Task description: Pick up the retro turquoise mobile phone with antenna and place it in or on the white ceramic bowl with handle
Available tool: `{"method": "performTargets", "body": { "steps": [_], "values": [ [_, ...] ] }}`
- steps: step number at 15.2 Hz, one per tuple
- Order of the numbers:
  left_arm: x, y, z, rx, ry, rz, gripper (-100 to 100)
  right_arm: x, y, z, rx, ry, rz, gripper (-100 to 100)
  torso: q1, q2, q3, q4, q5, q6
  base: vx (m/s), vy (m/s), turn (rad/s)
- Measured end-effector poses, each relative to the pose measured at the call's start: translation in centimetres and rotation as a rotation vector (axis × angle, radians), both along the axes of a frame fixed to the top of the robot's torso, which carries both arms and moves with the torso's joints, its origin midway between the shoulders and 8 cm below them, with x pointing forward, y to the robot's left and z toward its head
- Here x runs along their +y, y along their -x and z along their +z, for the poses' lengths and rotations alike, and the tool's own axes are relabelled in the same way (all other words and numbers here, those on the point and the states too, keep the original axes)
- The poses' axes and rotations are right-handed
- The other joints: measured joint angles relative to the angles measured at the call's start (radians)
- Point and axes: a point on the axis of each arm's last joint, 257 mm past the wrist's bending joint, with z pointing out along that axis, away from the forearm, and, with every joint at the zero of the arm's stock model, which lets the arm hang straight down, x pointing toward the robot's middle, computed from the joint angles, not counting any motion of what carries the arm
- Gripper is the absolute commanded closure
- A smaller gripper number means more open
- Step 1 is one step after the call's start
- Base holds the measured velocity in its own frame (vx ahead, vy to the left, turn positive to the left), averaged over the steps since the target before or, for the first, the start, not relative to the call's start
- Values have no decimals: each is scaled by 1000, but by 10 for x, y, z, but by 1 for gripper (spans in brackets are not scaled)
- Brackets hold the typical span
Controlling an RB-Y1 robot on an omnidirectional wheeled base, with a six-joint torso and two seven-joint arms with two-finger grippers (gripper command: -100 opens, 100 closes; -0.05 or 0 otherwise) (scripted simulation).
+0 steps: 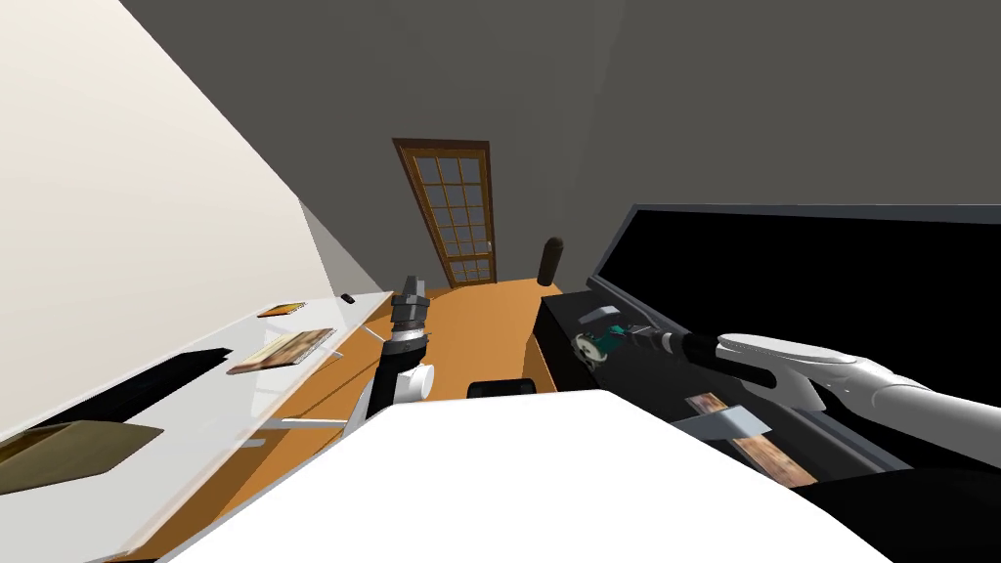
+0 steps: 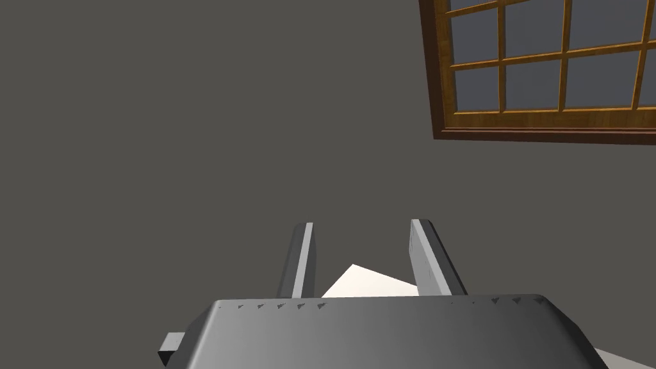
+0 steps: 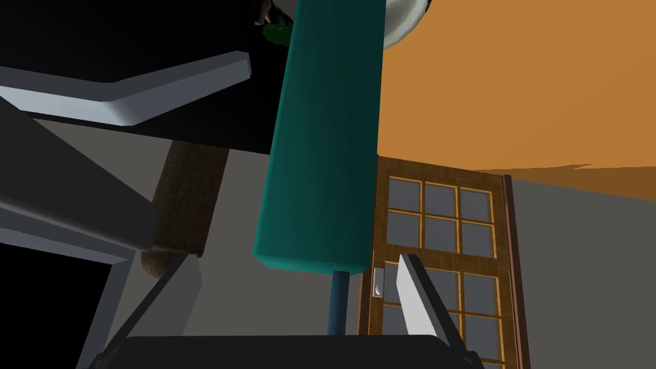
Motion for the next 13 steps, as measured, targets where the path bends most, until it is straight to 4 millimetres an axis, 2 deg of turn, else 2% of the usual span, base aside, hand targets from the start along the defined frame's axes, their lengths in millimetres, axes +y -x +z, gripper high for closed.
{"method": "performTargets", "body": {
  "steps": [8, 13],
  "values": [
    [0, 0, 0, 0, 0, 0, 0, 14, -23, 40, 2, -10, 43, -100, 0, -1, 0, 0, 0, 0, 5, -6, -76],
    [0, 0, 0, 0, 0, 0, 0, 15, -24, 41, 2, -12, 44, -100, 0, -1, 0, 0, 0, 0, 0, 0, 0]
  ]
}}
